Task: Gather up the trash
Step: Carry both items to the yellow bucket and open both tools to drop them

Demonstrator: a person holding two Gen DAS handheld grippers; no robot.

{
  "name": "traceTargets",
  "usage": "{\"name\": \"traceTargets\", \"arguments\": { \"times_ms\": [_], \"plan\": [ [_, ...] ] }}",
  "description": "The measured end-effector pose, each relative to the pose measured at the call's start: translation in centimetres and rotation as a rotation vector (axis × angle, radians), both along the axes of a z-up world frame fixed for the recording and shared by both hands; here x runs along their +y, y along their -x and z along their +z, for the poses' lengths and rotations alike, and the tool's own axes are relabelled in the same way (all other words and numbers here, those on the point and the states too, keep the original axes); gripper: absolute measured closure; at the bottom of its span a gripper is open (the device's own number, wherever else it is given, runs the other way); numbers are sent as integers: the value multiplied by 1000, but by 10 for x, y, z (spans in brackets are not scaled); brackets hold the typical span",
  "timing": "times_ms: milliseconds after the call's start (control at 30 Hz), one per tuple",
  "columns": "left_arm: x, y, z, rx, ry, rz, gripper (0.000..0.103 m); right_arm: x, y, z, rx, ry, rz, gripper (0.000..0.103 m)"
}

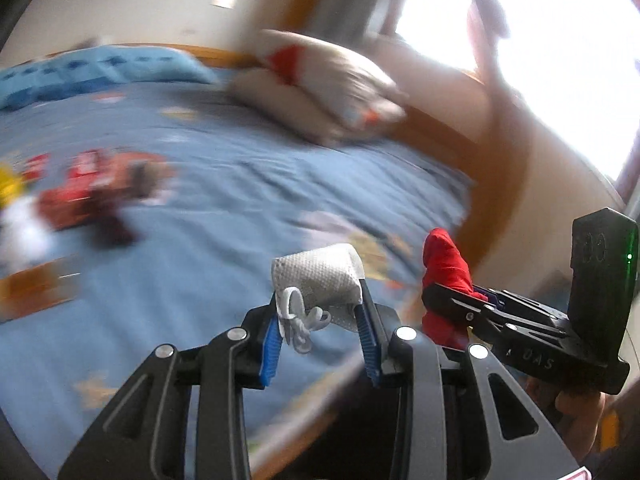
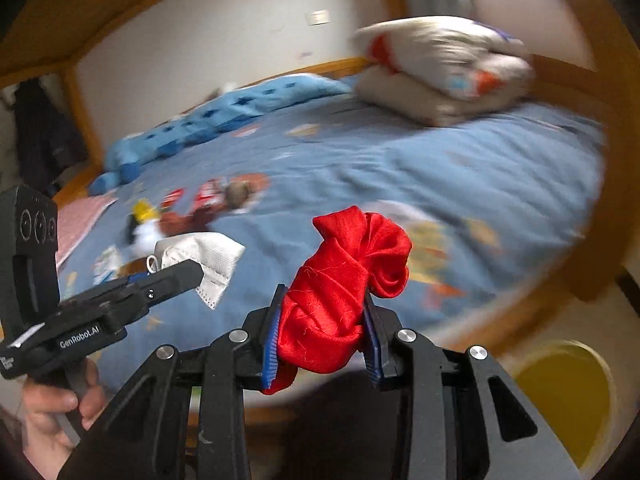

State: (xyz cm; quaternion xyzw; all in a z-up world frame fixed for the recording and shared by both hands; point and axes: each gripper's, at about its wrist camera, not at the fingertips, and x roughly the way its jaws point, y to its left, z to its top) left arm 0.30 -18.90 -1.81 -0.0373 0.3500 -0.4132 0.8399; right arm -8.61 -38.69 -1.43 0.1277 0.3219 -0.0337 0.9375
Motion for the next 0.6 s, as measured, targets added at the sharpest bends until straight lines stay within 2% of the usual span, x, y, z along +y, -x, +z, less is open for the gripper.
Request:
{"name": "traceTargets", "arguments": {
  "times_ms": [233, 400, 500, 533, 567, 600],
  "plan": [
    [-118, 41, -8, 40, -22, -269, 69, -85, 81, -4, 70, 43, -216, 69],
    [-193, 70, -35, 133, -72, -424, 69, -135, 119, -35, 198, 24, -337, 69],
    [-221, 81, -45, 179, -100, -473, 68, -149, 132, -51, 243, 9, -379, 66],
    [-230, 83, -48, 183, -109, -488, 66, -154, 137, -56, 253, 13, -399, 57],
    [-237, 83, -52, 189, -119, -499, 58, -158, 142, -58, 272, 32, -424, 39],
    [-243, 84, -53, 195, -126, -509, 43, -161, 145, -60, 284, 57, -455, 30]
  ]
}}
